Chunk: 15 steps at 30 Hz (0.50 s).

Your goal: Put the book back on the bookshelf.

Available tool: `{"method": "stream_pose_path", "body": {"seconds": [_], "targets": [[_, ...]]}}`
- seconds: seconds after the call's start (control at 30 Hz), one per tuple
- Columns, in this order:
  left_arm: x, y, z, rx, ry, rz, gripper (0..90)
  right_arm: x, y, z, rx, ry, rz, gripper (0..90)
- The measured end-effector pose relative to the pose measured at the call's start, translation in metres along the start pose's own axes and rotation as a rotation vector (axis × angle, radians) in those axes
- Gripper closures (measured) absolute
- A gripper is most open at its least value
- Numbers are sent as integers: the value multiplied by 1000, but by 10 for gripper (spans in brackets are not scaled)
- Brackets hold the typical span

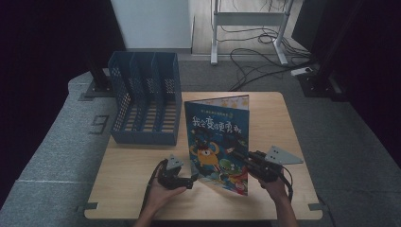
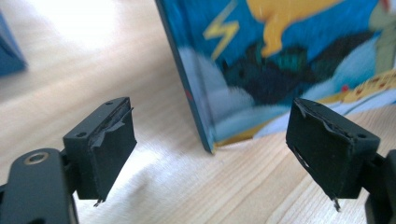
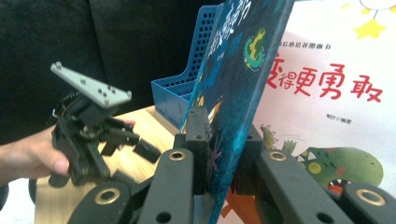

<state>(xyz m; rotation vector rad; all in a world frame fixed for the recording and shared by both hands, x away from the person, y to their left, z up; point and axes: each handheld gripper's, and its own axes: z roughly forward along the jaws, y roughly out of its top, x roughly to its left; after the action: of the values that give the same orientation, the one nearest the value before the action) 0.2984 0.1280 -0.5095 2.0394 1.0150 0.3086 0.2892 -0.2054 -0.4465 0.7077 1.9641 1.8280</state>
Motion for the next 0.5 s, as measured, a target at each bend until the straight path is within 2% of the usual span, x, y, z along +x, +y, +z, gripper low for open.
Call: {"method": "stream_pose_path", "body": {"seconds": [0.07,0.23,0.5], "targets": [[4,3,-4,-28,-9,-15,153,0,-1,-1,3,4,0,796],[13,16,-7,-53,-32,-22,152,0,-1,-3,10,13,-3,797],[15,40,-11,-92,-43,11,144,-2,-4,-6,16,16,6,793]]}}
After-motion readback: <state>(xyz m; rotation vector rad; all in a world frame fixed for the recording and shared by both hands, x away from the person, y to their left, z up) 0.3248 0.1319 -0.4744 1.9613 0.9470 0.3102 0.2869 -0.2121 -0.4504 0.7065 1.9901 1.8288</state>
